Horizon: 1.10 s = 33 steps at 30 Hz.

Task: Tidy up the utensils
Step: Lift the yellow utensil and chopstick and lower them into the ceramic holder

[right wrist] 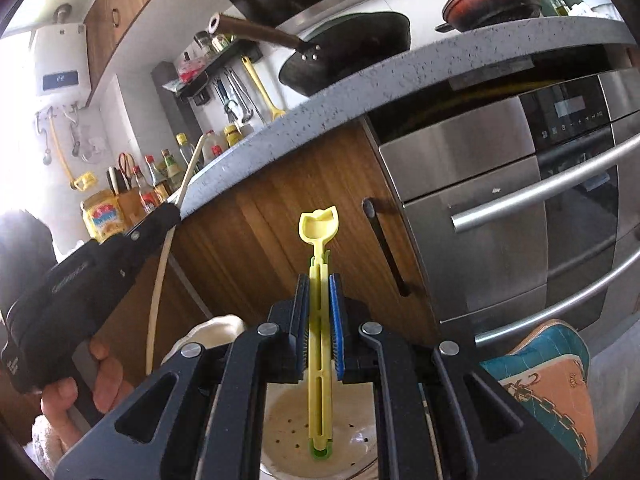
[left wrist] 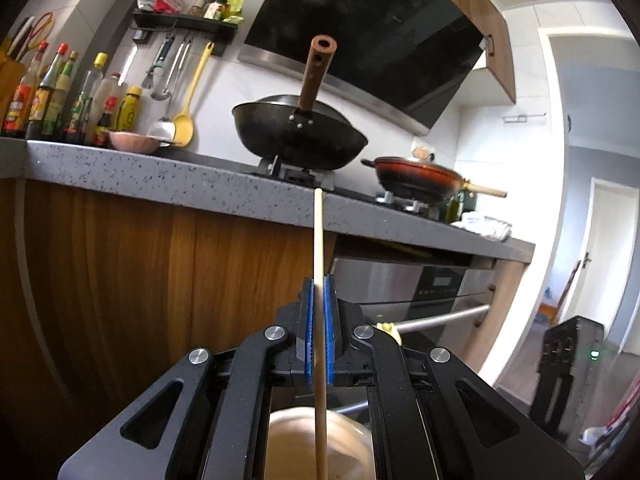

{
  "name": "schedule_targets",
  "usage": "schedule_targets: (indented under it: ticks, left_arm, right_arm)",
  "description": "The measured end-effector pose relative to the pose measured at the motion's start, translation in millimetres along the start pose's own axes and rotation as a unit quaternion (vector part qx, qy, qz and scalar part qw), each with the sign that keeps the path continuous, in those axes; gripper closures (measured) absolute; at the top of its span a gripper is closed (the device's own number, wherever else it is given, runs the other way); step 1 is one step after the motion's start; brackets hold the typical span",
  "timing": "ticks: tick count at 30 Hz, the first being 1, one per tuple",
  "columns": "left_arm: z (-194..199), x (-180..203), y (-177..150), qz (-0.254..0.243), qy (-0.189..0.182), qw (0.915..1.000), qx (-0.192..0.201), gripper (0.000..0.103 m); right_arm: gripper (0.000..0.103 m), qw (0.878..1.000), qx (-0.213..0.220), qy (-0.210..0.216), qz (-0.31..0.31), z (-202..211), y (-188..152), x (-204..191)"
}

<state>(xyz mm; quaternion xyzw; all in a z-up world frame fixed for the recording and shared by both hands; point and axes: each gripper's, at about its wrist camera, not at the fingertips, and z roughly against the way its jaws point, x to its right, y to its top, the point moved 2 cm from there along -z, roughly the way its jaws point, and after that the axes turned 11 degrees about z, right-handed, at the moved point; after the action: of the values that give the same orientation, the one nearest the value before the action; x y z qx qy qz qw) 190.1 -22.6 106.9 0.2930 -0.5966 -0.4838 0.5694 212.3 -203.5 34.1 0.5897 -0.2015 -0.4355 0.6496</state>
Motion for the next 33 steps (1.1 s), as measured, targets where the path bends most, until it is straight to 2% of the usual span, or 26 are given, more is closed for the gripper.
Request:
schedule_targets:
  ticks: [5,10,15,19,30,33]
  left_arm:
    - [-4.8,-8.6,-14.9,-0.008,0.013,0.9999,-0.002,0.098]
    - [15.7,-14.3,-24.4,-0.018,0.014,0.9997,-0.004,0.098]
    - [34.6,-22.5,-35.4,-0.008,0.016,0.9992,-0.034,0.098]
    - [45.3,-24.0,-43.8,-0.021,0.023,0.9978,-0.059,0.098]
    - [43.9,-22.1,-56.9,-0.056,0.042,0.9942,-0.082,0.097]
    - [44.9,-23.9,-55.9,-0.049,0.038,0.9948,-0.081,0.086]
  right_arm:
    - [0.093,0.999,-0.007,-0.018,0.027,-6.9,-7.3,-5.5]
    - [0.093,0.999,-0.018,-0.022,0.046,-0.3,-16.0,-11.5]
    - [0.093,0.998,-0.018,-0.027,0.057,16.7,-22.9,-15.8]
    - [0.093,0.997,-0.025,-0.028,0.073,27.8,-29.7,-22.8]
    - [0.093,0.995,-0.053,-0.041,0.078,28.2,-35.7,-26.9]
    - [0.093,0.994,-0.054,-0.046,0.078,29.0,-36.2,-25.7]
